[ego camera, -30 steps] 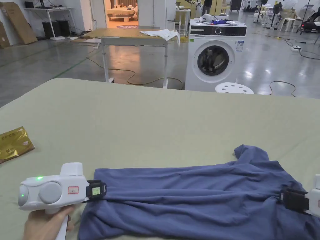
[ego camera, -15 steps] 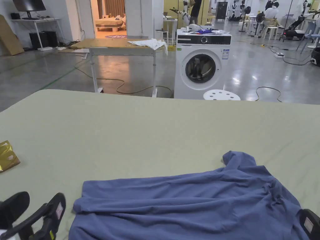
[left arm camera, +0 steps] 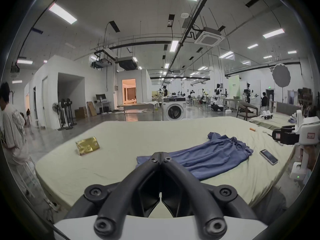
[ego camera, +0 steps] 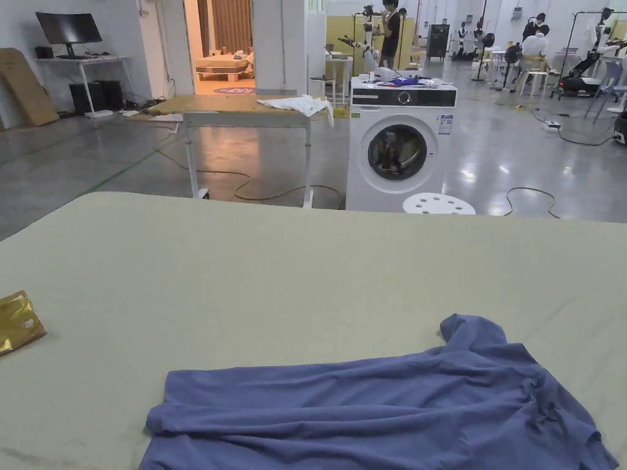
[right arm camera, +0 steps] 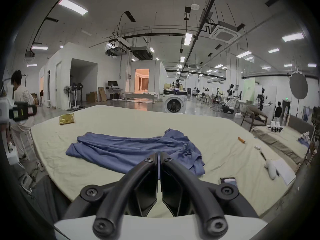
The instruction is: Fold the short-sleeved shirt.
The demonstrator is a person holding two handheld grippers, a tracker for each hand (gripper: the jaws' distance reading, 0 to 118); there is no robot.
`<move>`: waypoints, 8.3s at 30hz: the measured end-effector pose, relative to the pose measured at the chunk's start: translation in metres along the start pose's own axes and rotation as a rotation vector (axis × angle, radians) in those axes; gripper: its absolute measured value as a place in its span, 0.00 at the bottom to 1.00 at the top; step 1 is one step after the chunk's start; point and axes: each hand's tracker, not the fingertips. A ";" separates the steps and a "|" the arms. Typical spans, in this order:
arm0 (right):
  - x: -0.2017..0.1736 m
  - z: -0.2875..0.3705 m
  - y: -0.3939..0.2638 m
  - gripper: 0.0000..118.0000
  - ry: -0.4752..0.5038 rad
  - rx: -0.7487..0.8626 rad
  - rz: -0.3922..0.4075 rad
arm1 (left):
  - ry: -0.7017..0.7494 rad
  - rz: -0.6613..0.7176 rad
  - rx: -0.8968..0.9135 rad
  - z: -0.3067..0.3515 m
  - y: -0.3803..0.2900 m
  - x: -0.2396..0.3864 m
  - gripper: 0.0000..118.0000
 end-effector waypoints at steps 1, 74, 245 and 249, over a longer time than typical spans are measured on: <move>0.000 -0.002 -0.001 0.00 -0.002 -0.004 -0.016 | -0.013 0.048 -0.014 -0.006 -0.003 -0.005 0.00; 0.069 0.012 -0.060 0.56 -0.235 -0.264 -0.238 | -0.002 -0.027 -0.277 -0.036 -0.043 -0.073 0.70; -0.001 0.039 -0.020 0.00 0.061 -0.037 -0.242 | -0.160 0.853 -0.397 -0.076 -0.093 -0.210 0.85; -0.003 0.040 -0.021 0.00 0.053 -0.053 -0.247 | -0.196 1.023 -0.432 -0.109 -0.133 -0.225 0.85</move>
